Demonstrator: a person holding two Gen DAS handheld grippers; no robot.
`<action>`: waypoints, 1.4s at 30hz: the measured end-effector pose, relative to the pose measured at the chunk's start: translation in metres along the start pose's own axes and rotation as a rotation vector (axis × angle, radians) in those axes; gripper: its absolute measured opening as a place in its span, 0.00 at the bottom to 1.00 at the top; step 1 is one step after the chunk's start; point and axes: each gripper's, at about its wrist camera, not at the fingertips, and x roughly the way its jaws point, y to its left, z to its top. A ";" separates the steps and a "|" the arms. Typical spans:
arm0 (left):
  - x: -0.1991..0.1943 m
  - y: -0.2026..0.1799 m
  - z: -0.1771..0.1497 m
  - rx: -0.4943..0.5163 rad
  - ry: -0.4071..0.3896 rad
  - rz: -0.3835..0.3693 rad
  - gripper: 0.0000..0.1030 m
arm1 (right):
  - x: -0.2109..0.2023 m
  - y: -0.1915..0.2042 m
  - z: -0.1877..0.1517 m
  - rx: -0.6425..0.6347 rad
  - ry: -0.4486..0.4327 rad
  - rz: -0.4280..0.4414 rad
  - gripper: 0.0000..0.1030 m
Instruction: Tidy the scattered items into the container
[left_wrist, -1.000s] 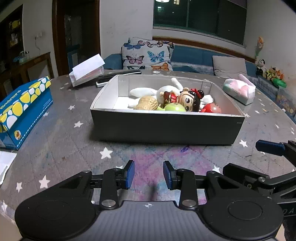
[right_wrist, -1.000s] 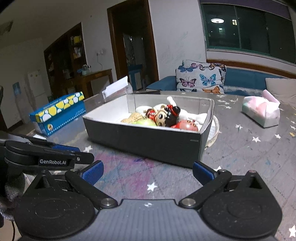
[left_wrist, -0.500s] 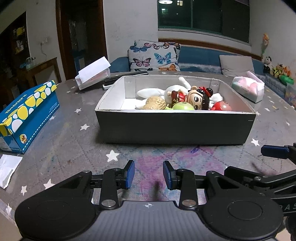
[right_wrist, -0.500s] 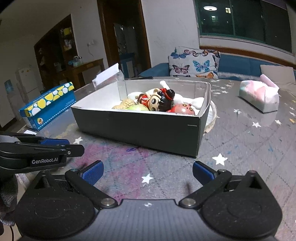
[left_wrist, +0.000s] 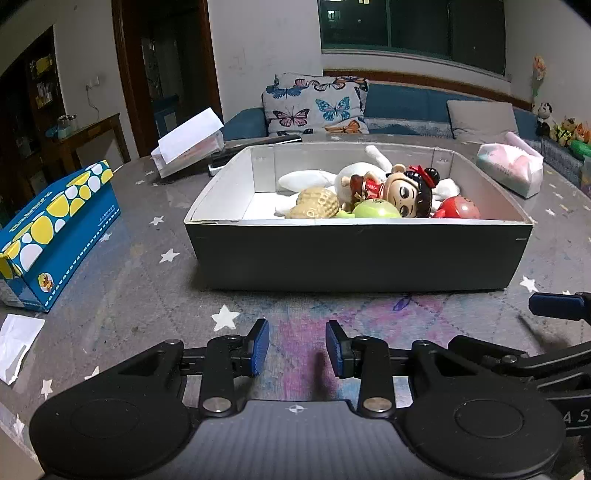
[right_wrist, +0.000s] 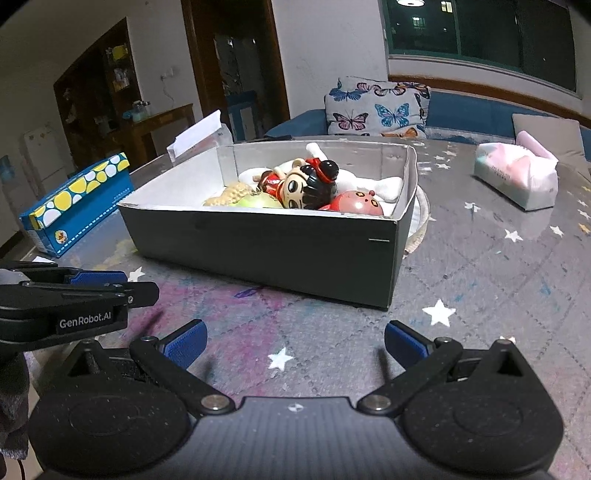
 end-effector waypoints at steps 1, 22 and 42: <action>0.001 0.000 0.000 -0.002 0.004 -0.001 0.36 | 0.002 0.000 0.000 0.000 0.005 -0.004 1.00; 0.021 0.000 0.014 0.020 0.036 0.038 0.36 | 0.027 -0.002 0.013 0.013 0.079 -0.067 1.00; 0.034 0.002 0.022 0.022 0.056 0.051 0.36 | 0.038 -0.004 0.023 0.027 0.102 -0.092 1.00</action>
